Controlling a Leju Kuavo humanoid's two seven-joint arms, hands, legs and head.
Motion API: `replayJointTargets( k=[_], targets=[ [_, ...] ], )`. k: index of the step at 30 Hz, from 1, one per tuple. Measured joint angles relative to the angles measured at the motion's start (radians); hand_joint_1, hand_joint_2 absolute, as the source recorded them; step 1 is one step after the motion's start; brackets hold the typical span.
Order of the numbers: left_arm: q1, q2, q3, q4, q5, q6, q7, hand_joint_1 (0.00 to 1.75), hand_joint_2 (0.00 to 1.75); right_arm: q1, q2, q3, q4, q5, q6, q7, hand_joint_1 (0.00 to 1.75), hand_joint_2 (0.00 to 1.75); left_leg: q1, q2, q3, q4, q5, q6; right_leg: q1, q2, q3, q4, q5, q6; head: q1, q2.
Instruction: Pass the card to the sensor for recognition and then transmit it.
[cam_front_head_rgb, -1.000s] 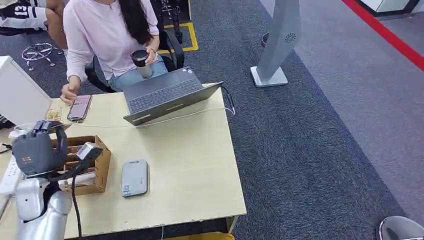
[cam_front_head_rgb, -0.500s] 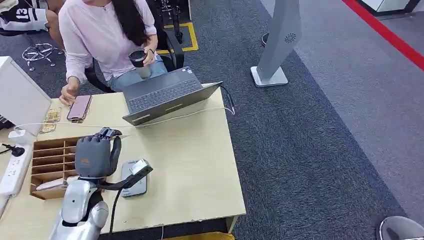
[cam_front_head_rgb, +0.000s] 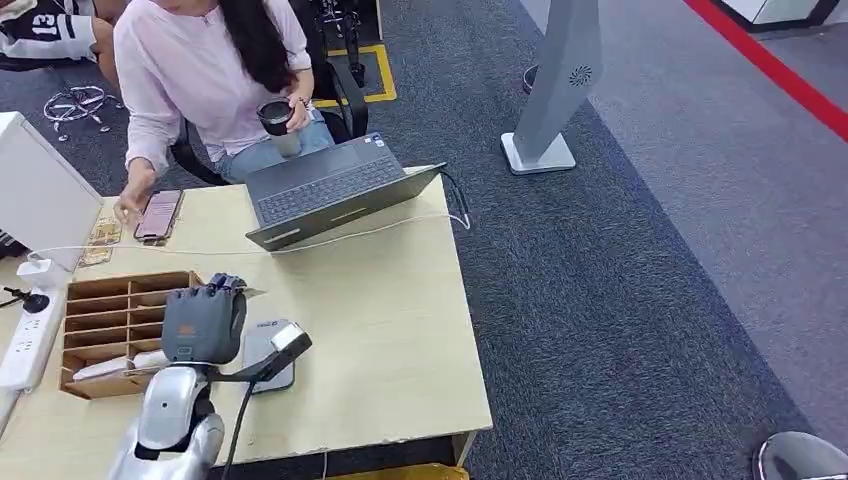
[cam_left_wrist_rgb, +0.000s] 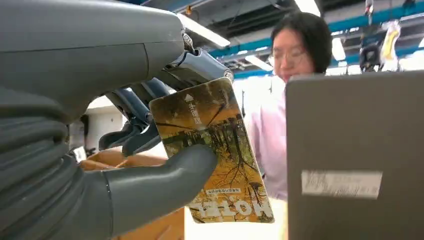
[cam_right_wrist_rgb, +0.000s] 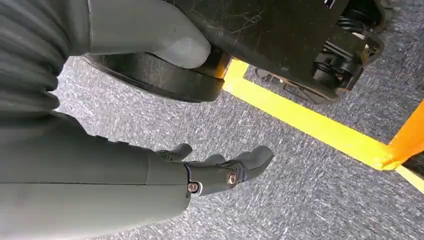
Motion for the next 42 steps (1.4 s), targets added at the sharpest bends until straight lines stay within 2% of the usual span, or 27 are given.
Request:
replayJointTargets(
  k=[5, 15, 21, 24, 27, 30, 36, 42],
  targets=[
    [0.002, -0.003, 0.000, 0.052, 0.000, -0.043, 0.028, 1.75, 1.75, 0.000, 0.000, 0.002, 0.000, -0.003, -0.002, 0.001, 0.00, 1.75, 0.000, 0.000, 0.000, 0.000, 0.000, 0.000, 0.000, 0.000, 0.000, 0.000, 0.000, 0.000, 0.000, 0.000],
    [-0.002, -0.024, -0.003, 0.165, 0.005, -0.112, 0.028, 1.75, 1.75, 0.000, 0.000, 0.009, 0.000, -0.010, -0.003, 0.004, 0.00, 1.75, 0.000, 0.000, 0.000, 0.000, 0.000, 0.000, 0.000, 0.000, 0.000, 0.000, 0.000, 0.000, 0.000, 0.000],
    [-0.021, -0.029, -0.013, 0.199, 0.009, -0.110, 0.028, 1.75, 1.75, -0.001, 0.000, 0.019, 0.000, -0.012, -0.004, 0.004, 0.00, 1.75, 0.000, 0.000, 0.001, 0.000, 0.000, 0.000, 0.000, 0.000, 0.001, 0.000, 0.000, 0.000, 0.000, 0.000],
    [-0.022, -0.029, -0.014, 0.200, -0.007, -0.063, 0.026, 1.75, 1.75, -0.001, 0.000, 0.020, 0.000, -0.012, -0.005, 0.004, 0.00, 1.75, 0.000, 0.000, 0.001, 0.000, 0.001, 0.000, 0.000, 0.000, 0.001, 0.000, 0.000, 0.000, 0.000, 0.000],
    [-0.023, -0.027, -0.014, 0.182, -0.039, 0.059, 0.040, 1.75, 1.75, -0.001, 0.000, 0.023, 0.000, -0.009, -0.004, 0.004, 0.00, 1.75, 0.000, 0.000, 0.000, 0.000, 0.001, -0.001, 0.000, 0.000, 0.000, 0.000, 0.000, 0.000, 0.000, 0.000],
    [-0.048, -0.005, -0.012, 0.132, -0.031, 0.140, 0.034, 1.75, 1.75, -0.002, 0.000, 0.029, 0.000, 0.000, -0.003, 0.003, 0.00, 1.75, 0.000, 0.000, 0.000, 0.000, 0.001, -0.001, 0.000, 0.000, 0.000, 0.000, 0.000, 0.000, 0.000, 0.000],
    [-0.118, 0.045, 0.019, 0.072, -0.008, 0.170, 0.012, 1.75, 1.75, -0.003, 0.000, 0.038, 0.000, 0.006, -0.002, -0.001, 0.00, 1.75, 0.001, 0.000, 0.000, 0.000, 0.001, -0.001, 0.001, 0.000, 0.000, 0.000, 0.000, 0.000, 0.000, 0.000],
    [-0.232, 0.115, 0.089, 0.072, 0.044, 0.171, -0.036, 1.75, 1.75, -0.004, 0.000, 0.051, 0.000, 0.009, 0.000, -0.006, 0.00, 1.75, 0.001, 0.000, 0.000, 0.000, 0.001, -0.001, 0.001, 0.001, 0.000, 0.000, 0.001, -0.001, -0.001, 0.000]
  ],
)
